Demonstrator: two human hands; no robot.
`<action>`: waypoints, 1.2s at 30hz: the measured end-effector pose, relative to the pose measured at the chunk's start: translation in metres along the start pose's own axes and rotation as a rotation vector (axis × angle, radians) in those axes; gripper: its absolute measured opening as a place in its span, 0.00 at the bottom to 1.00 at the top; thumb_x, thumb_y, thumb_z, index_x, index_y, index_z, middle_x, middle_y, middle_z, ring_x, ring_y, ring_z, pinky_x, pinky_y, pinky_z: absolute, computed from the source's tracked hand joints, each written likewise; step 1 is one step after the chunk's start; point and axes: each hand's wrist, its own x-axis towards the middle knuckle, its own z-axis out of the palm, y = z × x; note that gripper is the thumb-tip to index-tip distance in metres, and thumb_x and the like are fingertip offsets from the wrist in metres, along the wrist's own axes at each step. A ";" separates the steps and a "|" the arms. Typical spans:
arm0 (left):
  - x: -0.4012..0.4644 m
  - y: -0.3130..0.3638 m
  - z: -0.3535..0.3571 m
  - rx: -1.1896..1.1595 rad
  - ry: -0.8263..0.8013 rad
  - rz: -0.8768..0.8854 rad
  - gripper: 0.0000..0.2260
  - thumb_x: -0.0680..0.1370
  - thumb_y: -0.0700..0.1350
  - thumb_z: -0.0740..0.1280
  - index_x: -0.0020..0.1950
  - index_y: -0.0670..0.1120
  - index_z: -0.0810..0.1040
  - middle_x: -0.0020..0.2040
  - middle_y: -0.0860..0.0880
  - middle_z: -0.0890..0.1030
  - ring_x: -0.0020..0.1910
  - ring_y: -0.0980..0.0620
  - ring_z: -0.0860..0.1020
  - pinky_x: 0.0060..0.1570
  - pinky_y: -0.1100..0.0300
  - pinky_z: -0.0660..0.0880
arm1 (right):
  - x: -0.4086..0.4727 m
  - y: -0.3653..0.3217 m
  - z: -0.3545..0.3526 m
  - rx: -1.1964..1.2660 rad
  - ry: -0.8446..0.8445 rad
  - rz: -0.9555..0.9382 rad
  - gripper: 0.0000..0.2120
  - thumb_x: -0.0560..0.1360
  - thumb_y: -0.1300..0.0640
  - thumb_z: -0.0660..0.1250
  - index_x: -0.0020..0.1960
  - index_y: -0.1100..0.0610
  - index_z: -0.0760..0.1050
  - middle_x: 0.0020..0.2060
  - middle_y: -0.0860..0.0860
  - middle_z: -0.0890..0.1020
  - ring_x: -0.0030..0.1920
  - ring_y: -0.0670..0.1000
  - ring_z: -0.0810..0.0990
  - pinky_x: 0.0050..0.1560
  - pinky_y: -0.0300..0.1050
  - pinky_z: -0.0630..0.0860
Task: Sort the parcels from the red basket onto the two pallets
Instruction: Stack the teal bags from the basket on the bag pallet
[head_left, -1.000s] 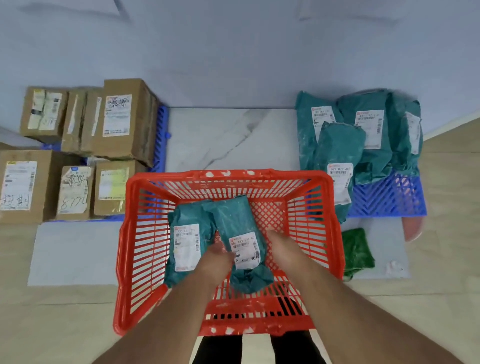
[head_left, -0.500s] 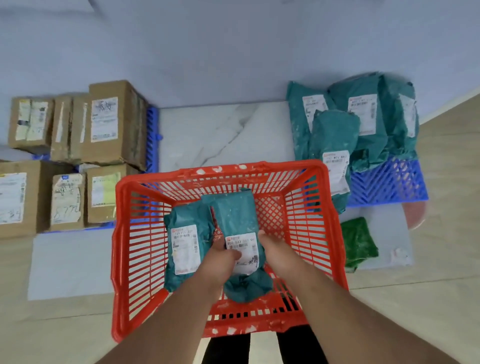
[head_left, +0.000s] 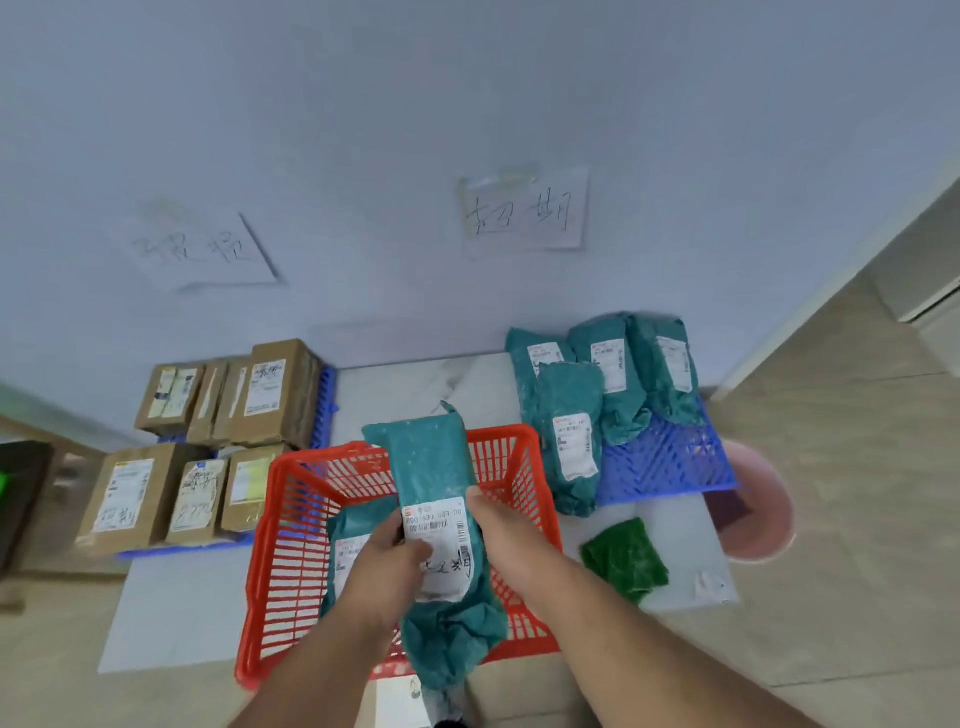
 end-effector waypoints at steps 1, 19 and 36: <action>-0.009 0.005 0.011 0.005 0.007 0.026 0.20 0.80 0.32 0.63 0.62 0.53 0.82 0.53 0.49 0.89 0.52 0.47 0.86 0.40 0.58 0.78 | -0.008 0.000 -0.012 -0.004 -0.003 -0.028 0.32 0.78 0.29 0.52 0.53 0.52 0.83 0.60 0.57 0.87 0.62 0.60 0.84 0.71 0.62 0.75; -0.065 0.078 0.159 0.122 -0.315 0.210 0.22 0.82 0.35 0.64 0.72 0.54 0.76 0.64 0.52 0.84 0.59 0.52 0.82 0.44 0.60 0.76 | -0.057 0.030 -0.166 0.308 0.375 -0.075 0.27 0.82 0.33 0.57 0.50 0.49 0.88 0.49 0.49 0.91 0.57 0.56 0.88 0.70 0.64 0.78; 0.016 0.089 0.241 0.077 -0.327 0.118 0.26 0.80 0.33 0.64 0.76 0.52 0.71 0.65 0.52 0.83 0.61 0.52 0.82 0.60 0.57 0.79 | 0.016 0.037 -0.240 0.240 0.421 -0.052 0.23 0.79 0.33 0.54 0.45 0.36 0.87 0.49 0.49 0.91 0.56 0.57 0.88 0.66 0.67 0.80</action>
